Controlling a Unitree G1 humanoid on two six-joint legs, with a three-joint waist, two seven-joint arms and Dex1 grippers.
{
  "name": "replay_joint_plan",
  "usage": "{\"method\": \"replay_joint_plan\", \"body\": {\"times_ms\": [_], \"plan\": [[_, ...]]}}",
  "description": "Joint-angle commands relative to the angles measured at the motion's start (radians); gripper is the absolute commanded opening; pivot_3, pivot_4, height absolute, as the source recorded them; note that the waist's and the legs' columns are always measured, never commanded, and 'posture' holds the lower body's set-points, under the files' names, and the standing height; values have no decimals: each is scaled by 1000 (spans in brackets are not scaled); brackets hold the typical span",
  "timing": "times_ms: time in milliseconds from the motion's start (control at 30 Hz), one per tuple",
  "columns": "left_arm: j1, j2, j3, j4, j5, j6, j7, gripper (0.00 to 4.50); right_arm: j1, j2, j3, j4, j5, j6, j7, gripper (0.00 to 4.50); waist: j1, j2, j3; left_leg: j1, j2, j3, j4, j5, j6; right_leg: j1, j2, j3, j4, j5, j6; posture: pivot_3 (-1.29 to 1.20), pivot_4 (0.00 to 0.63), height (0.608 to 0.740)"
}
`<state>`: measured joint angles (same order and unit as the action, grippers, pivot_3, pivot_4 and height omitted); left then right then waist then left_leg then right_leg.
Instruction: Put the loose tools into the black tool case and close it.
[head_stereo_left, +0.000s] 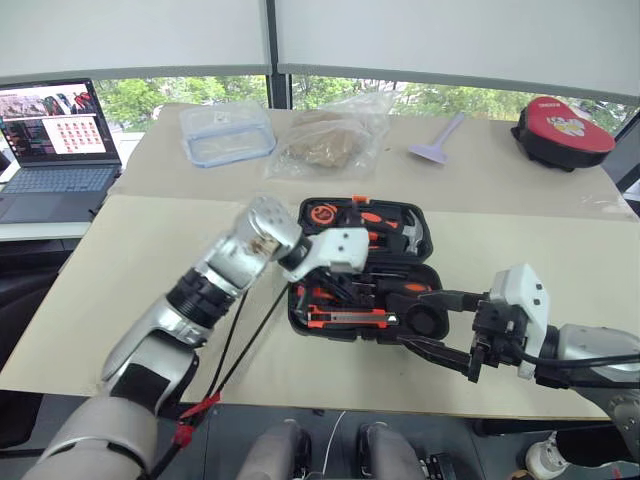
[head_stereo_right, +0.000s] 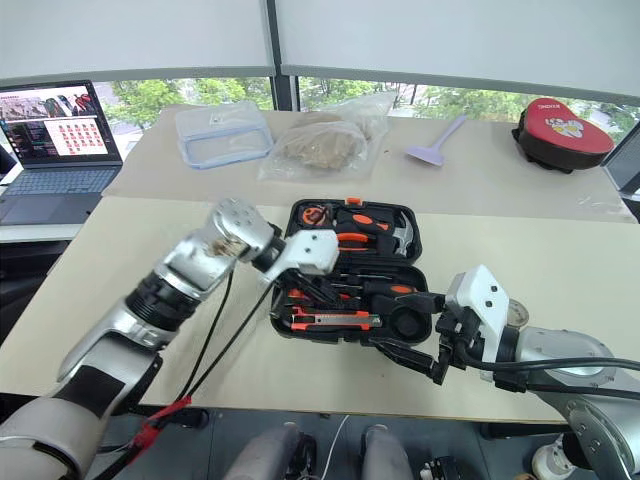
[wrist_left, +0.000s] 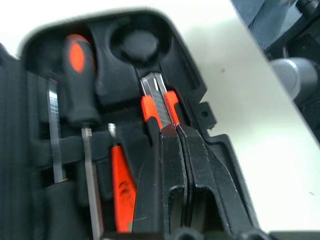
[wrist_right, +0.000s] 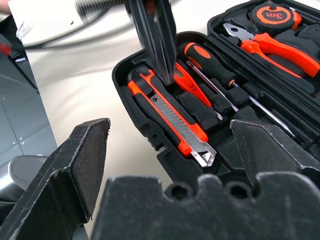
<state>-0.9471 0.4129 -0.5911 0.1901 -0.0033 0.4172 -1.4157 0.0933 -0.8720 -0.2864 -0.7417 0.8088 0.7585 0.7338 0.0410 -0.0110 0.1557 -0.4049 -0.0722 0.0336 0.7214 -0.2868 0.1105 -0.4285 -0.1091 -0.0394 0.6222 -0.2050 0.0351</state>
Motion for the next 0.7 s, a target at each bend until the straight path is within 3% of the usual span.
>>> {"method": "replay_joint_plan", "body": {"times_ms": [33, 233, 367, 467, 567, 700], "plan": [[11, -4, -38, 27, 57, -85, 21, 69, 9, 4, -37, -33, 20, -10, -9, 4500, 0, 0, 0, 0, 0, 0, 0, 0, 0, 0, 0, 0, 0, 0, 0, 0, 150, 728], [42, -12, -53, 72, 110, -146, 59, 69, 45, 4, -63, -48, 18, -9, -26, 4500, 6, 0, 0, 1, 0, 0, 0, -1, 1, 0, -3, 0, 0, 0, 0, 0, 150, 728], [73, 17, 95, -27, -21, -70, 43, 69, 106, -20, -144, -40, 3, -9, -5, 4500, 3, 0, 0, 0, 0, 0, 0, -1, 2, 0, -3, 1, 0, 0, 0, 0, 150, 728], [96, 68, 258, -119, -173, 7, 17, 815, 178, -58, -268, 3, -3, 1, 65, 4500, -1, 0, 0, -3, 0, 0, 0, -1, 2, -5, -3, 1, 3, 0, 0, 0, 150, 728], [133, 138, 391, -206, -303, 90, 4, 1946, 240, -106, -359, 92, -44, -10, 149, 4500, -3, 0, 0, -6, 0, 0, 0, 0, 0, -8, -2, 1, 4, 0, 0, 0, 150, 728], [245, 294, 521, -366, -501, 294, -67, 3397, 232, -186, -331, 317, -178, -93, 227, 4500, -9, 2, -1, 0, 0, 0, -1, 0, 0, -3, -2, 1, 2, 0, 0, 0, 150, 728]]}}
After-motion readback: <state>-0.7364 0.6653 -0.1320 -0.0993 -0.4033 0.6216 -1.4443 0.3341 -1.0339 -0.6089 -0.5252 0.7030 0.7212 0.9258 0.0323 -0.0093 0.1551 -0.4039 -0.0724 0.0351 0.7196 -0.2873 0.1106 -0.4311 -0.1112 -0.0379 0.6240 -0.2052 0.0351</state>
